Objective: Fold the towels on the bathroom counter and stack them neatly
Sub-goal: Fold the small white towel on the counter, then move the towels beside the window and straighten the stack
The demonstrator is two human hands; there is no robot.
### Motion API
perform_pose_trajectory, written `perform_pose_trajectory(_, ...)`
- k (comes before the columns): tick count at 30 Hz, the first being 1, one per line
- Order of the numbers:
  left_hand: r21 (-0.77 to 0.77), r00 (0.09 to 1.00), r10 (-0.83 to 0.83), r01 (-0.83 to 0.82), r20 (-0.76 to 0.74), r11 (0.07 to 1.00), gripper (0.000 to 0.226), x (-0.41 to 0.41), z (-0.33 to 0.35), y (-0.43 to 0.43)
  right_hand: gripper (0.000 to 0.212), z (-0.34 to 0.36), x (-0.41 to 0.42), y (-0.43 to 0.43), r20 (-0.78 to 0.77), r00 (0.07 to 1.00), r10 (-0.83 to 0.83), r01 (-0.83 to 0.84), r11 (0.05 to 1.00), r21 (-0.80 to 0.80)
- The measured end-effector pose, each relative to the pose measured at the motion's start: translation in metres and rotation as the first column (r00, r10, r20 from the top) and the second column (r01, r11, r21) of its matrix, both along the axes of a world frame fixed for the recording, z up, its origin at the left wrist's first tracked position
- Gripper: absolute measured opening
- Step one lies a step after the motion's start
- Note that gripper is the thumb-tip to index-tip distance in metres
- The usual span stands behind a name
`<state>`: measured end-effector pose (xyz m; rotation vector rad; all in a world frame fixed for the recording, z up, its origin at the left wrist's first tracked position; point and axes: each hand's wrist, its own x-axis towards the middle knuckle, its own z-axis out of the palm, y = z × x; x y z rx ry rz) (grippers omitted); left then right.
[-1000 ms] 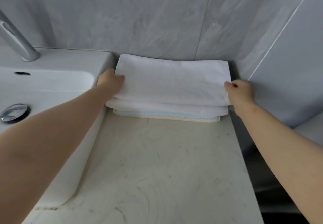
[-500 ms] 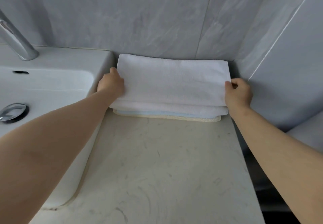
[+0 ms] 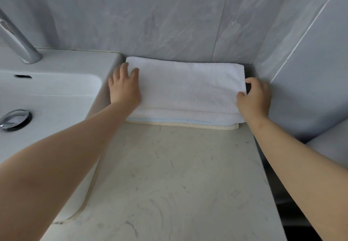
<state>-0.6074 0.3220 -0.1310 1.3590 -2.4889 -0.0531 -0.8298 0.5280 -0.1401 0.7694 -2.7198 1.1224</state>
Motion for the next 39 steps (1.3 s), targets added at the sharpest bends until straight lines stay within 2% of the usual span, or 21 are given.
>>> perform_pose_trajectory(2, -0.001, 0.991, -0.134, 0.134, -0.029, 0.991, 0.047, -0.004, -0.001, 0.012, 0.041, 0.003, 0.015, -0.003, -0.221, 0.969, 0.108, -0.084, 0.990, 0.116)
perform_pose_trajectory(3, 0.053, 0.980, -0.195, 0.196, -0.029, 0.979, 0.048, -0.007, -0.003, 0.020, 0.044, 0.002, 0.025, -0.006, -0.249, 0.950, 0.189, -0.142, 0.971, 0.194)
perform_pose_trajectory(6, 0.247, 0.959, -0.274, 0.247, 0.078, 0.937, 0.052, -0.009, -0.016, 0.036, 0.046, -0.008, 0.043, -0.009, -0.129, 0.927, 0.353, -0.260, 0.850, 0.458)
perform_pose_trajectory(8, 0.257, 0.946, -0.274, 0.225, 0.174, 0.940, 0.052, -0.004, -0.025, 0.038, 0.046, -0.016, 0.044, -0.006, -0.052, 0.925, 0.375, -0.291, 0.792, 0.537)
perform_pose_trajectory(10, 0.247, 0.944, -0.265, 0.213, 0.199, 0.945, 0.051, -0.002, -0.028, 0.038, 0.047, -0.016, 0.042, -0.005, -0.013, 0.928, 0.372, -0.300, 0.767, 0.567)
perform_pose_trajectory(12, 0.255, 0.950, -0.260, 0.212, 0.171, 0.943, 0.049, -0.004, -0.024, 0.041, 0.047, -0.010, 0.043, -0.006, 0.013, 0.935, 0.355, -0.299, 0.767, 0.567)
perform_pose_trajectory(14, 0.237, 0.962, -0.248, 0.217, 0.109, 0.947, 0.047, -0.005, -0.018, 0.047, 0.047, -0.003, 0.048, -0.009, -0.004, 0.944, 0.329, -0.281, 0.812, 0.512)
perform_pose_trajectory(20, 0.075, 0.973, -0.230, 0.230, 0.000, 0.970, 0.047, 0.016, -0.008, 0.078, 0.047, 0.006, 0.084, 0.000, -0.083, 0.920, 0.384, -0.324, 0.861, 0.391)
perform_pose_trajectory(26, -0.004, 0.963, -0.269, 0.269, 0.009, 0.963, 0.045, 0.048, 0.000, 0.117, 0.044, 0.015, 0.124, 0.036, -0.031, 0.913, 0.407, -0.370, 0.857, 0.358)
perform_pose_trajectory(30, 0.011, 0.958, -0.286, 0.286, 0.017, 0.958, 0.055, 0.072, -0.002, 0.144, 0.045, 0.018, 0.149, 0.059, 0.013, 0.912, 0.409, -0.388, 0.854, 0.346)
perform_pose_trajectory(36, 0.033, 0.968, -0.245, 0.243, 0.064, 0.969, 0.048, 0.110, 0.000, 0.170, 0.045, 0.020, 0.185, 0.072, 0.037, 0.891, 0.452, -0.436, 0.832, 0.344)
perform_pose_trajectory(39, 0.020, 0.970, -0.242, 0.241, 0.032, 0.970, 0.048, 0.130, 0.005, 0.172, 0.045, 0.024, 0.205, 0.066, 0.046, 0.877, 0.479, -0.466, 0.822, 0.328)
